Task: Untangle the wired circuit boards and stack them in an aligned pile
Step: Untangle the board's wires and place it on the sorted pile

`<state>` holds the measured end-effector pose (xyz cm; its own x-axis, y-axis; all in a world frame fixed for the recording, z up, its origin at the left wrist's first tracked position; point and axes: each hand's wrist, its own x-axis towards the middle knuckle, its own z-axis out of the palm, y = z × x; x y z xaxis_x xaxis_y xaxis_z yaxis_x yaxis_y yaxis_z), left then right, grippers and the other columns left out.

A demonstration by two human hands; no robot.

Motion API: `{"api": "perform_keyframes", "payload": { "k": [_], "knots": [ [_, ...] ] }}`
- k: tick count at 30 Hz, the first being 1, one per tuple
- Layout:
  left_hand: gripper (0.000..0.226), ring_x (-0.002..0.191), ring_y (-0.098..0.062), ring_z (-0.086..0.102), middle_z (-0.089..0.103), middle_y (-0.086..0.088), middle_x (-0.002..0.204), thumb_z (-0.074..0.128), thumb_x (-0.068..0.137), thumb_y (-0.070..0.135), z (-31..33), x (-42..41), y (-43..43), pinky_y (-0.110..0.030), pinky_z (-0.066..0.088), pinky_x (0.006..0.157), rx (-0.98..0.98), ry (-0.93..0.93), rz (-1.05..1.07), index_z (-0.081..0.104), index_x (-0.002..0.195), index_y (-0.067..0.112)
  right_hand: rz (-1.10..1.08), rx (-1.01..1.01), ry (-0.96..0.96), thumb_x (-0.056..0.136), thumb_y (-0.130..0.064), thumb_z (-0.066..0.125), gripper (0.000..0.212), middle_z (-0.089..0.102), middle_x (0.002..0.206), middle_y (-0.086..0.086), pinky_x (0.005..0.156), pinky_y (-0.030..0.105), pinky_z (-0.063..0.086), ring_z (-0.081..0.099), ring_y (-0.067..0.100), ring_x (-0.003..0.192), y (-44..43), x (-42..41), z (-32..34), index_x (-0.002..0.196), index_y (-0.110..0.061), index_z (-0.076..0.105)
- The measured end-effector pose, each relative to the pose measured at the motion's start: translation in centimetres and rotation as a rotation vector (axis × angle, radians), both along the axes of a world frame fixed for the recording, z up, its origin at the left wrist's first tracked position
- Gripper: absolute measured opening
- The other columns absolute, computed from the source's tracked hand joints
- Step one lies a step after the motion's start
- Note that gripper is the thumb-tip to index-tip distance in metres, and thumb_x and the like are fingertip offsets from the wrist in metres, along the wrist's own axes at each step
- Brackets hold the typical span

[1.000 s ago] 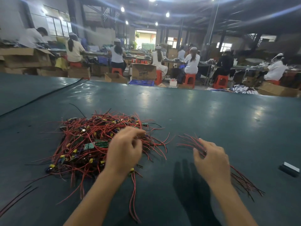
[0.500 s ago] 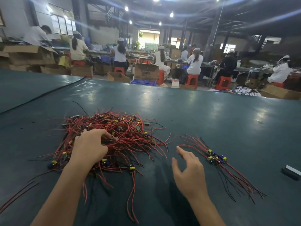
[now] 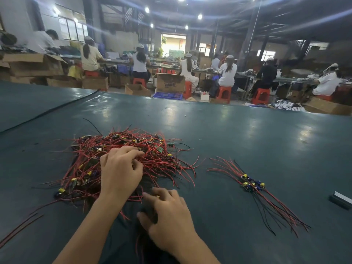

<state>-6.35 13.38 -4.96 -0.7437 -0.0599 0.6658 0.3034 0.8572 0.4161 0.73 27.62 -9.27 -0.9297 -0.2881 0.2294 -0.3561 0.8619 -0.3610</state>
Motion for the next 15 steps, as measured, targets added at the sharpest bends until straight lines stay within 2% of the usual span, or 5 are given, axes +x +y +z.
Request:
{"api": "perform_keyframes", "payload": {
  "k": [4, 7, 9, 12, 15],
  "knots": [
    [0.018, 0.093, -0.022, 0.061, 0.07, -0.001, 0.097, 0.061, 0.083, 0.002, -0.6, 0.3, 1.1, -0.033, 0.037, 0.084, 0.063, 0.184, -0.132, 0.076, 0.086, 0.012, -0.083, 0.083, 0.038, 0.095, -0.053, 0.043, 0.041, 0.052, 0.133, -0.007, 0.098, 0.035, 0.033, 0.043, 0.023, 0.119, 0.5, -0.3, 0.1, 0.118, -0.028, 0.067],
    [0.031, 0.084, -0.019, 0.062, 0.068, 0.001, 0.09, 0.045, 0.087, 0.017, -1.5, 0.9, 2.4, -0.038, 0.048, 0.075, 0.093, 0.161, -0.308, 0.075, 0.083, 0.009, -0.189, 0.001, 0.057, 0.096, -0.036, 0.048, 0.028, 0.054, 0.117, -0.006, 0.088, 0.032, 0.042, 0.049, 0.021, 0.107, 2.4, -0.4, 0.3, 0.118, -0.027, 0.063],
    [0.031, 0.078, -0.012, 0.061, 0.066, 0.002, 0.088, 0.044, 0.087, 0.016, -2.1, 1.1, 3.0, -0.029, 0.051, 0.066, 0.125, 0.118, -0.41, 0.074, 0.083, 0.008, -0.225, -0.104, 0.077, 0.094, -0.022, 0.053, 0.027, 0.057, 0.113, -0.007, 0.086, 0.026, 0.043, 0.053, 0.017, 0.105, 3.8, -0.5, 0.3, 0.118, -0.026, 0.066],
    [0.022, 0.071, -0.003, 0.059, 0.065, 0.005, 0.085, 0.052, 0.084, 0.002, -2.8, 0.9, 3.4, -0.017, 0.047, 0.059, 0.237, 0.064, -0.508, 0.073, 0.083, 0.008, -0.322, -0.427, 0.143, 0.085, -0.011, 0.07, 0.023, 0.064, 0.099, -0.011, 0.08, 0.02, 0.049, 0.062, 0.007, 0.088, 5.3, -0.4, 1.6, 0.103, -0.025, 0.073],
    [0.025, 0.068, -0.003, 0.063, 0.065, 0.016, 0.081, 0.062, 0.084, -0.006, -3.5, 0.9, 3.7, -0.017, 0.05, 0.06, 0.307, -0.046, -0.557, 0.073, 0.086, 0.016, -0.463, -1.005, 0.14, 0.082, -0.01, 0.077, 0.025, 0.071, 0.092, -0.008, 0.061, 0.014, 0.05, 0.065, 0.001, 0.064, 6.7, -0.6, 2.9, 0.099, -0.029, 0.071]
  ]
}}
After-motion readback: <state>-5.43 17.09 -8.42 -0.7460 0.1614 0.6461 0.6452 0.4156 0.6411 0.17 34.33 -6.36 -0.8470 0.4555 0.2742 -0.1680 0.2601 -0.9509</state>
